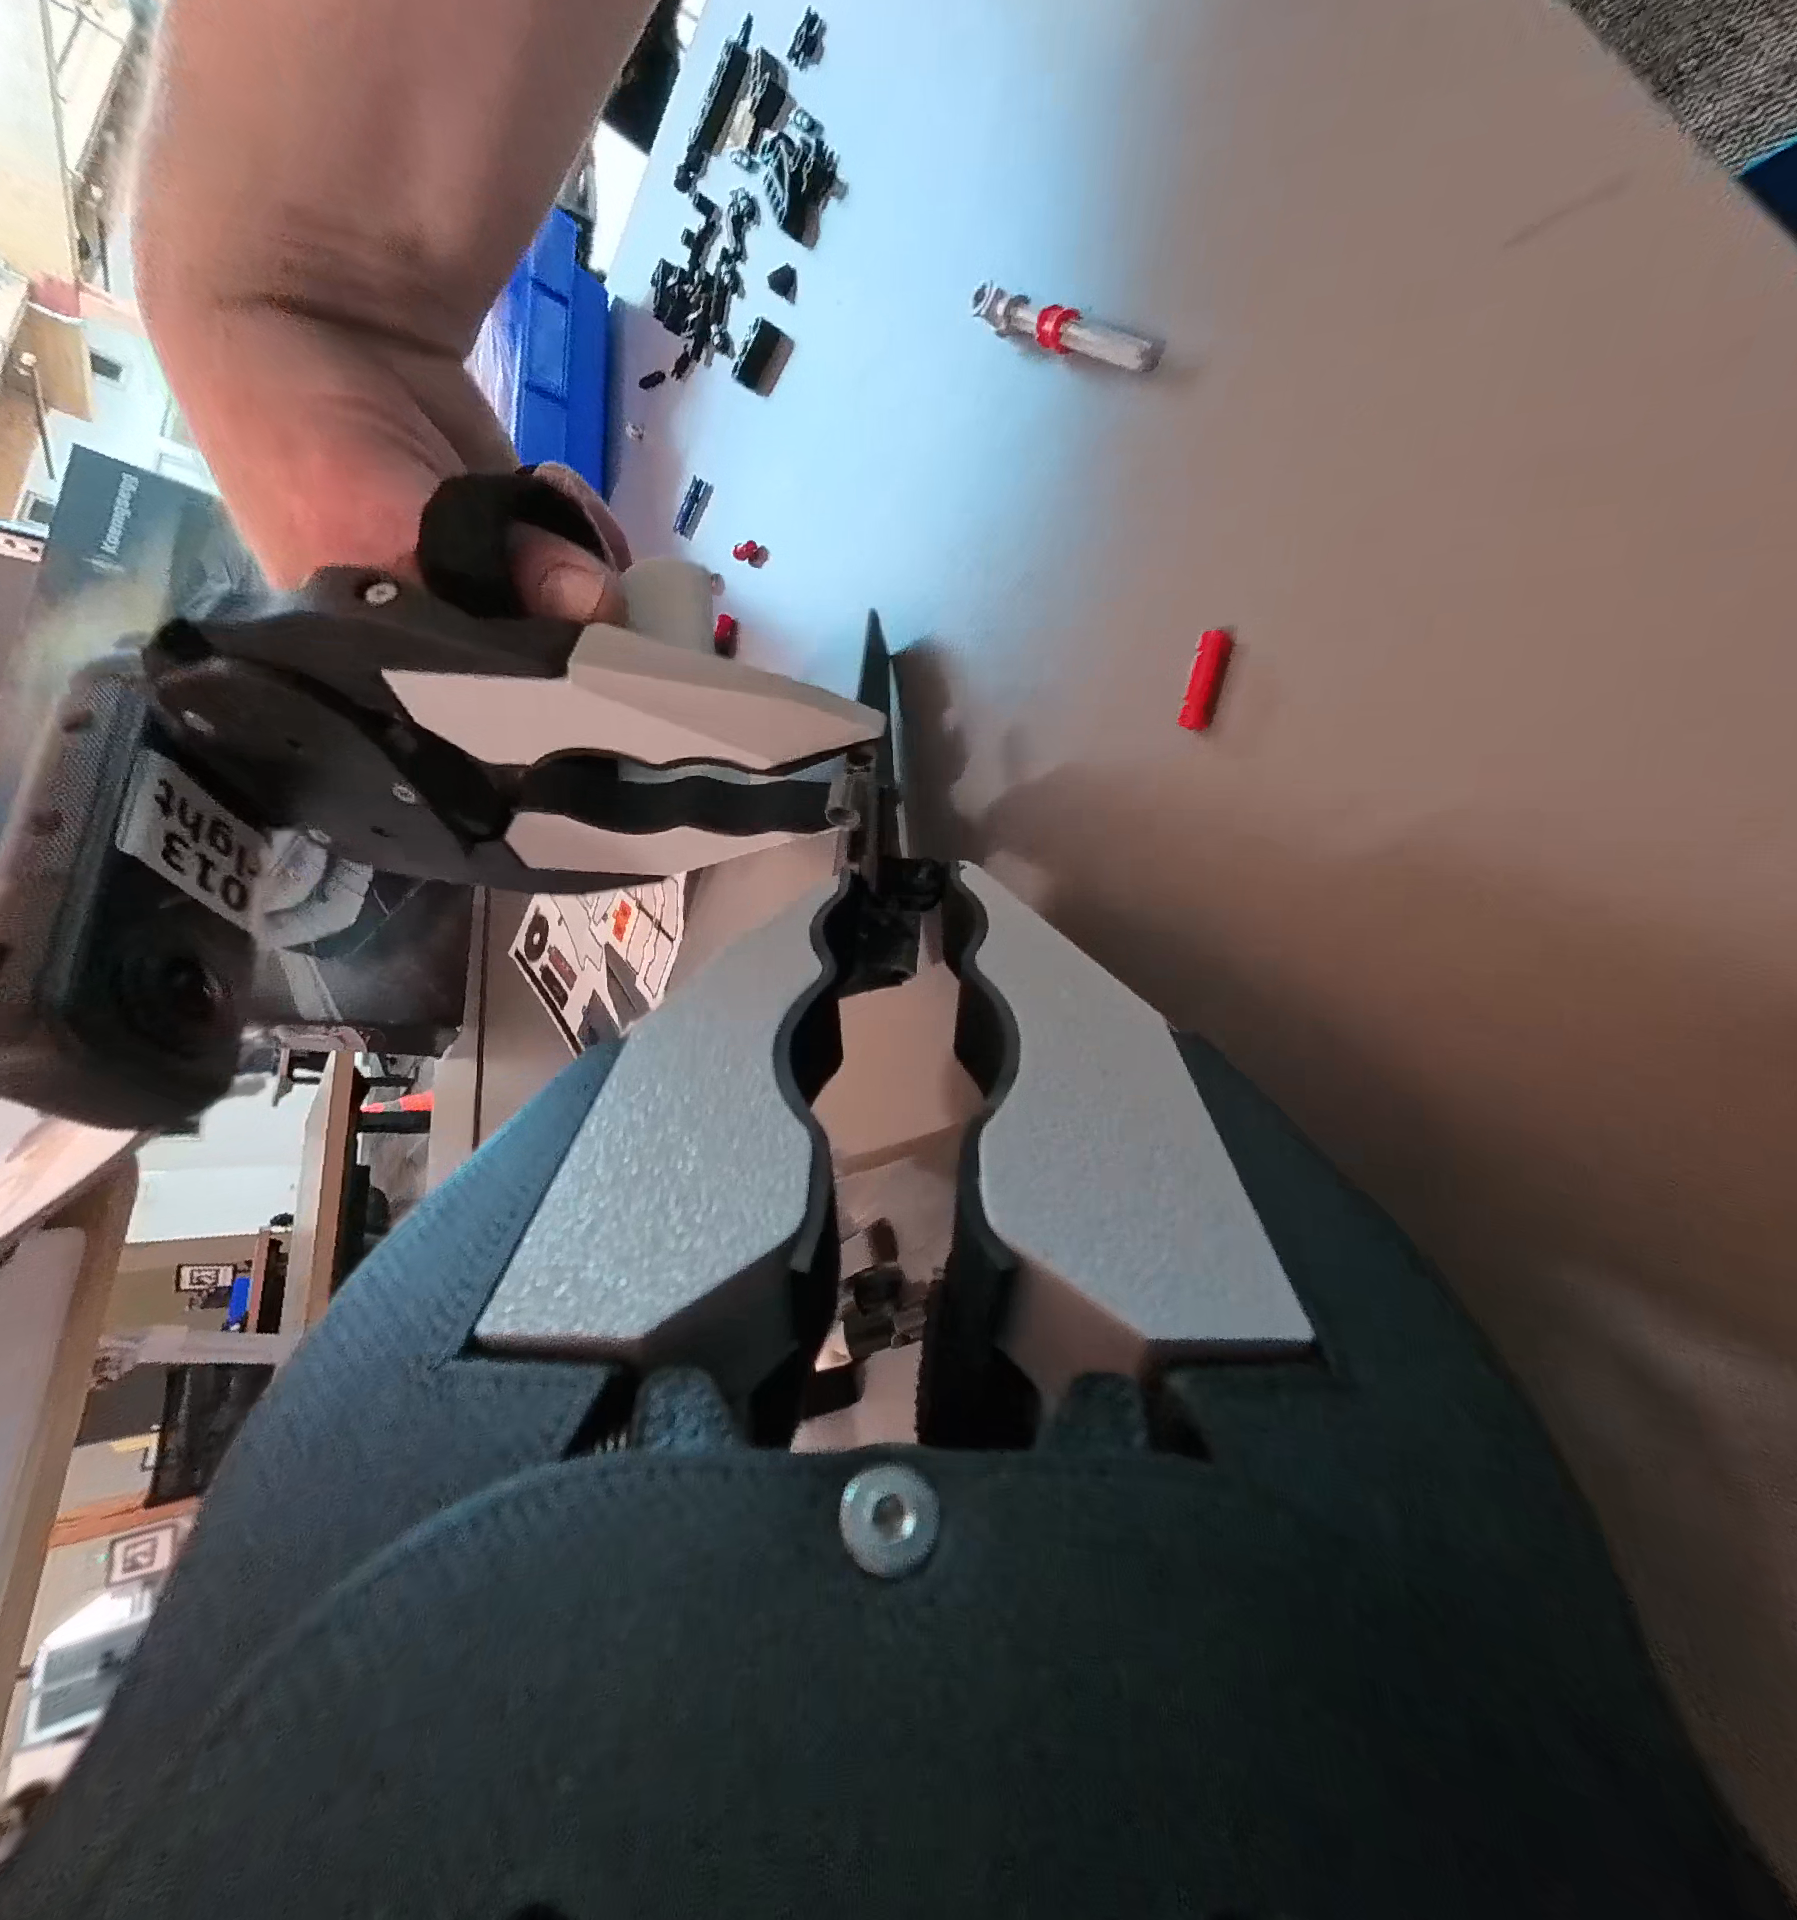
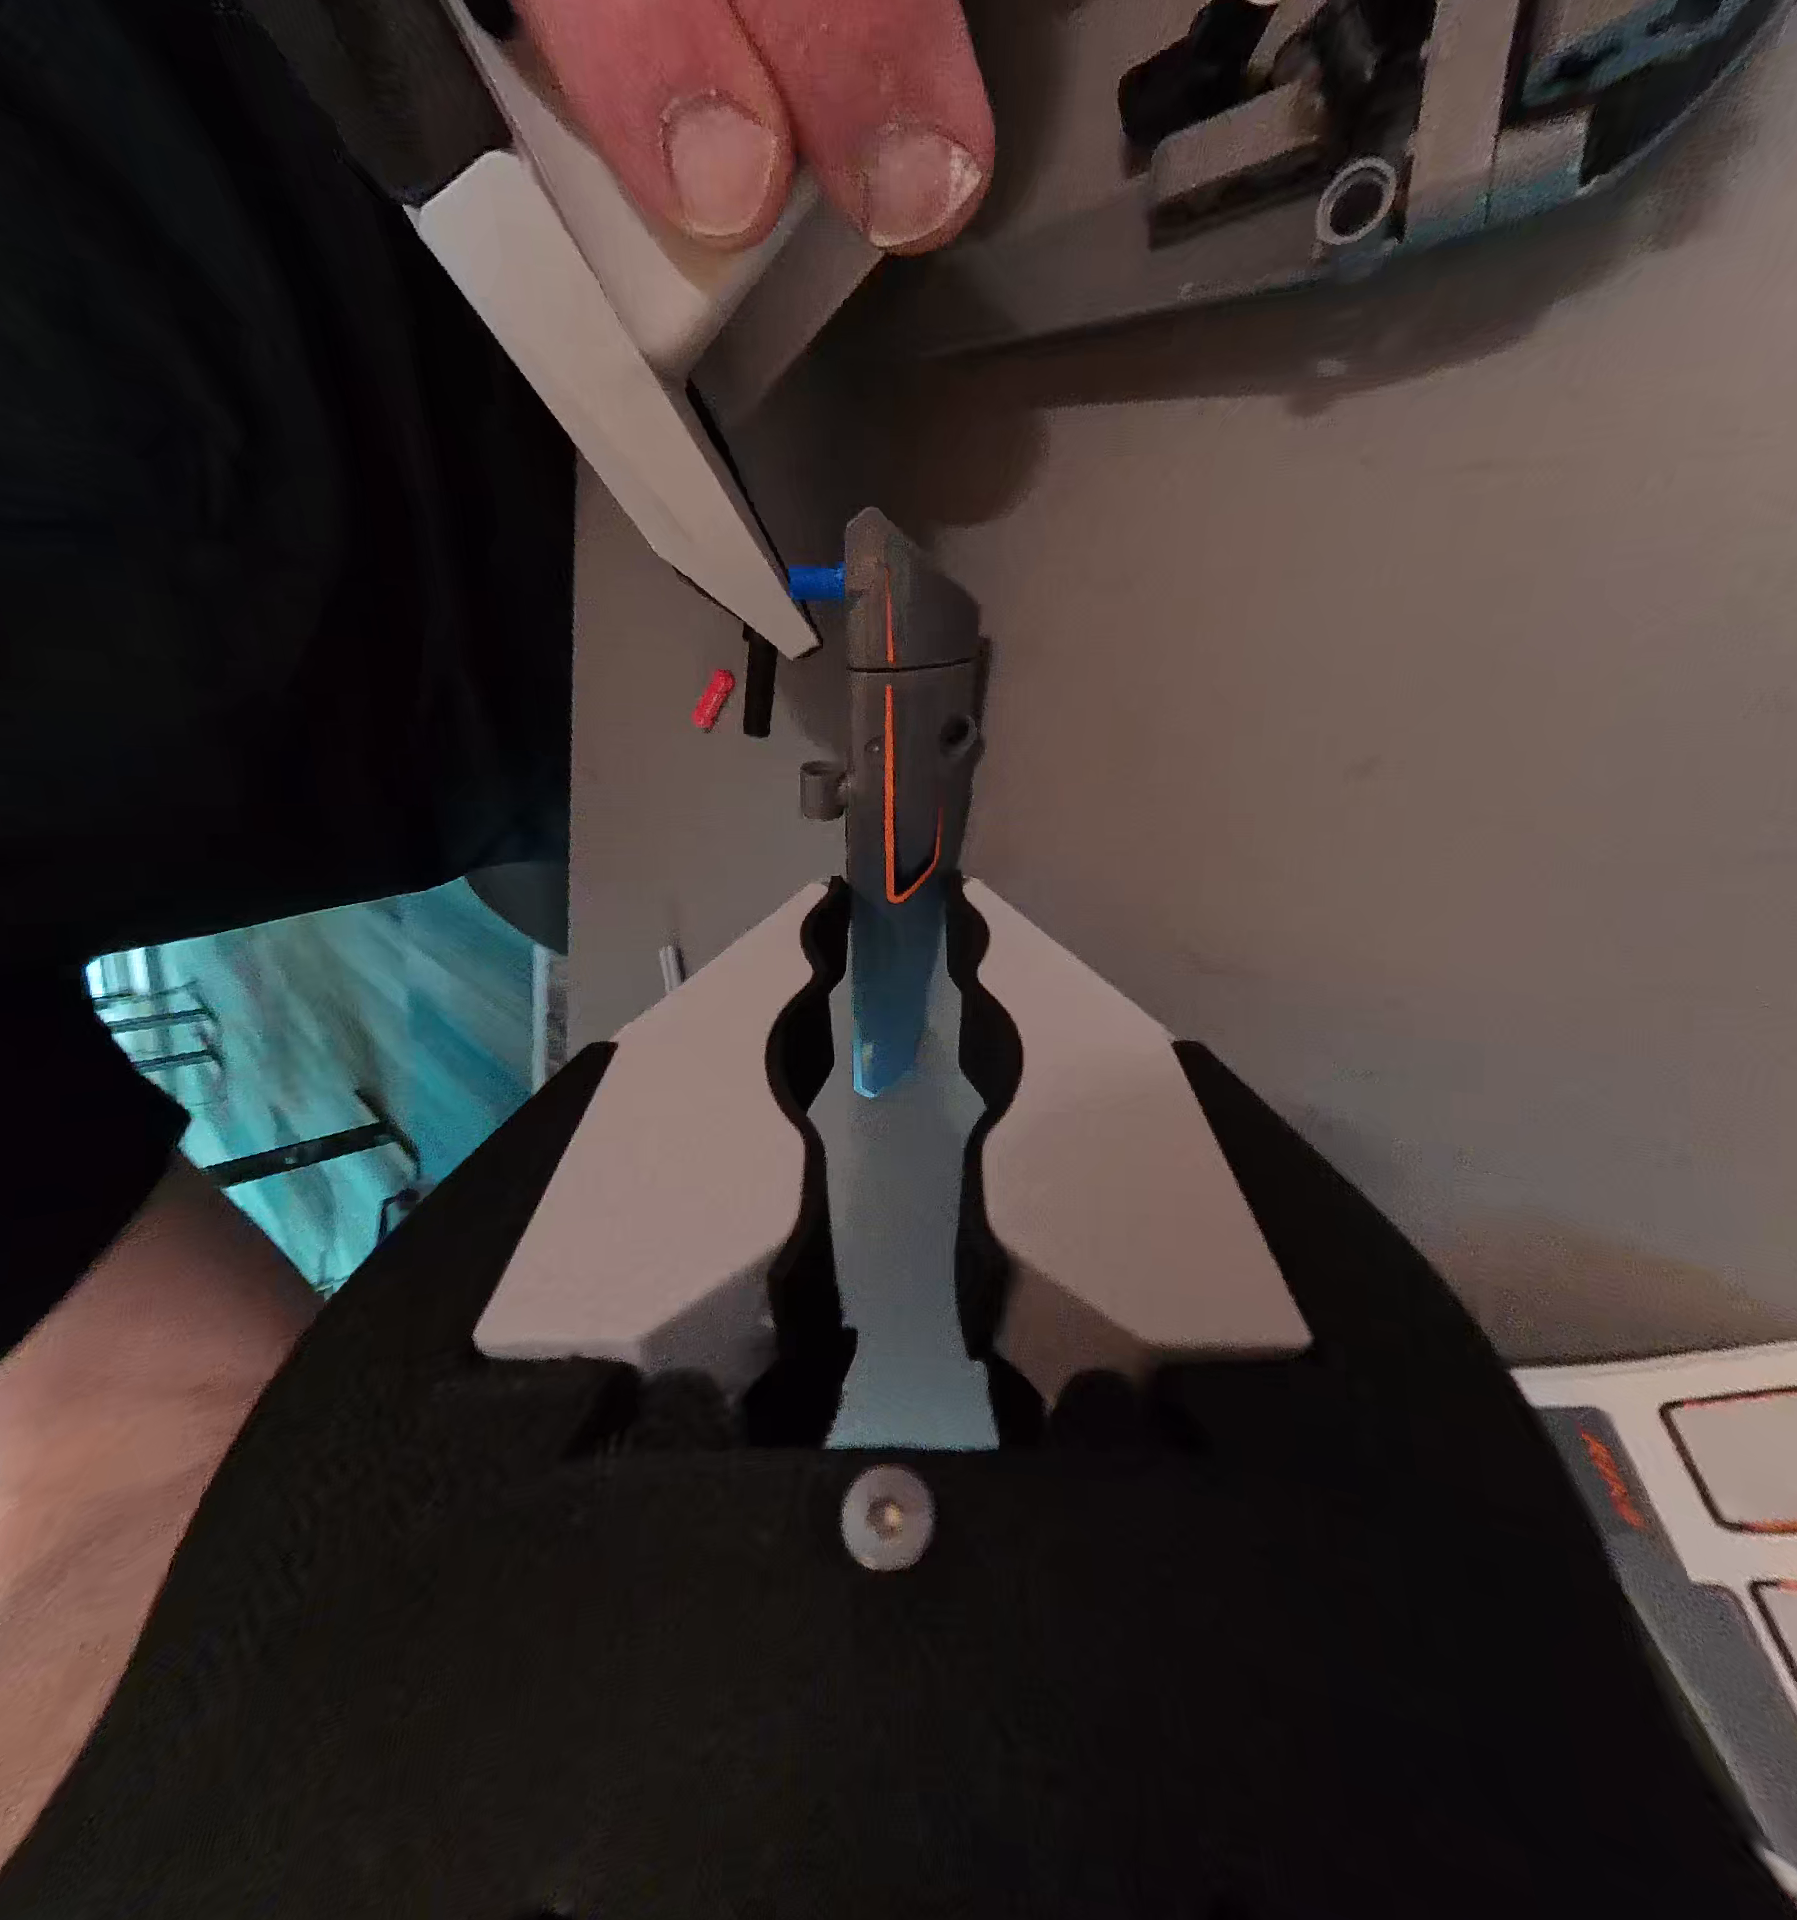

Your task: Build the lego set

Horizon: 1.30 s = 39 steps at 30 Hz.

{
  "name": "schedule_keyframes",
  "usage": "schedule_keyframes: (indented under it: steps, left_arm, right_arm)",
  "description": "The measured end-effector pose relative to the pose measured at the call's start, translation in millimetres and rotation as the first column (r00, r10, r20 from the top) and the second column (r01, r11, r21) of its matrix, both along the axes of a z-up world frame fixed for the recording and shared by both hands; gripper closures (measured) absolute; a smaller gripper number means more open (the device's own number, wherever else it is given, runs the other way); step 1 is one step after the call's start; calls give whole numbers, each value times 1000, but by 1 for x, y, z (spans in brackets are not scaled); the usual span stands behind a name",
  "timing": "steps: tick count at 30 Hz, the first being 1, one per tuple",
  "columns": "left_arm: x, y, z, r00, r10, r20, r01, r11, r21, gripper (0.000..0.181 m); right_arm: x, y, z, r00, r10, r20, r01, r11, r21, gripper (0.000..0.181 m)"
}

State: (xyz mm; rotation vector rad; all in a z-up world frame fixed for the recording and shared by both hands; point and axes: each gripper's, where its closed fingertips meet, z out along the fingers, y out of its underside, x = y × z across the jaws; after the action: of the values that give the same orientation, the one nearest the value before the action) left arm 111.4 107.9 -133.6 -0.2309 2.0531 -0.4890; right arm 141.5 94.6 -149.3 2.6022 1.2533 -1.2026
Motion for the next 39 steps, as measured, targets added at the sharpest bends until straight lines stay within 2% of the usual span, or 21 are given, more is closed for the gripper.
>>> schedule_keyframes:
  steps: [3, 6, 14, 19, 24, 28, 34, 39]
  left_arm:
    - [4, 6, 1, 1000, 29, 3, -29, 1000, -7, 168]
    - [6, 8, 0, 999, 44, 0, -44, 999, -14, 168]
    - [8, 11, -1, 998, 66, -2, -66, 998, -3, 168]
    - [9, 13, -6, 997, 77, -19, -77, 997, 10, 168]
    - [10, 16, -5, 995, 93, -21, -93, 996, 2, 168]
    - [10, 16, -5, 995, 93, -24, -93, 996, 1, 168]
    - [10, 16, -8, 995, 97, -36, -97, 995, 3, 168]
    - [10, 16, -8, 995, 99, -33, -99, 995, 7, 168]
  right_arm:
    - [-1, 2, 0, 1000, -6, 30, 4, 998, 67, 162]
    - [-2, 3, -1, 998, -5, 57, -2, 992, 128, 167]
    - [-13, -2, -1, 1000, -16, 0, 16, 992, 124, 171]
    - [-14, 4, 1, 998, -57, 12, 54, 980, 190, 158]
    - [-7, 12, 1, 991, -102, 83, 72, 949, 306, 151]
    - [-1, 16, 3, 981, -148, 125, 85, 909, 407, 152]
    - [1, 19, 0, 965, -248, 85, 192, 889, 416, 163]
    - [2, 25, 5, 934, -352, -58, 350, 875, 333, 162]
